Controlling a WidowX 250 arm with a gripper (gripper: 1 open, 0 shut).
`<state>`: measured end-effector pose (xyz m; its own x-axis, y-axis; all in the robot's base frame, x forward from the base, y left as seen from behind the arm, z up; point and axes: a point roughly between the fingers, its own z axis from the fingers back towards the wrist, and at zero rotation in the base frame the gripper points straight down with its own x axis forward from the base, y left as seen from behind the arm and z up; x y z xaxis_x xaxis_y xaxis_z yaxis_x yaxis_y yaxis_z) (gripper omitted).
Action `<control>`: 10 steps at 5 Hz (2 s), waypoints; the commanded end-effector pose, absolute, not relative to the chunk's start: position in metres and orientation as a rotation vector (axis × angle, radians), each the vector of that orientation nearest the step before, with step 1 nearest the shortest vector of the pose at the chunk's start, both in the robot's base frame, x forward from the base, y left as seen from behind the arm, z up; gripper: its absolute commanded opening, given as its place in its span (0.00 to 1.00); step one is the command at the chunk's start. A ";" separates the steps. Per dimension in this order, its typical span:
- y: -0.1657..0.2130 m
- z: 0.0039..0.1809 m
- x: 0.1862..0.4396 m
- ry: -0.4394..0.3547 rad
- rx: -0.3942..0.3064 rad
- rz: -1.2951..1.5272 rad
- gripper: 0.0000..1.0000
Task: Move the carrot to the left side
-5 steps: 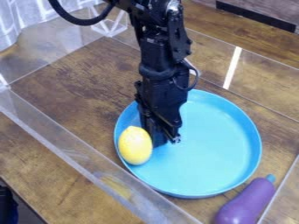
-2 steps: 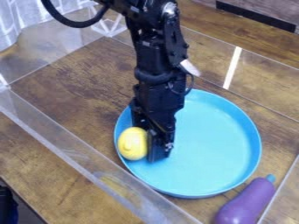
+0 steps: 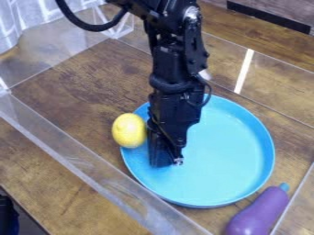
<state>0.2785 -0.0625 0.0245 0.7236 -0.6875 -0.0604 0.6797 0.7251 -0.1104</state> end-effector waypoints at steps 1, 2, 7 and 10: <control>-0.067 0.028 0.290 0.073 -0.079 -0.897 0.00; -0.065 0.024 0.295 0.073 -0.089 -0.911 1.00; -0.021 0.108 0.323 0.039 0.022 -0.763 0.00; 0.005 0.042 0.335 0.056 0.038 -0.913 1.00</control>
<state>0.3286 0.0006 0.0262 0.5969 -0.7958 -0.1016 0.7978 0.6022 -0.0292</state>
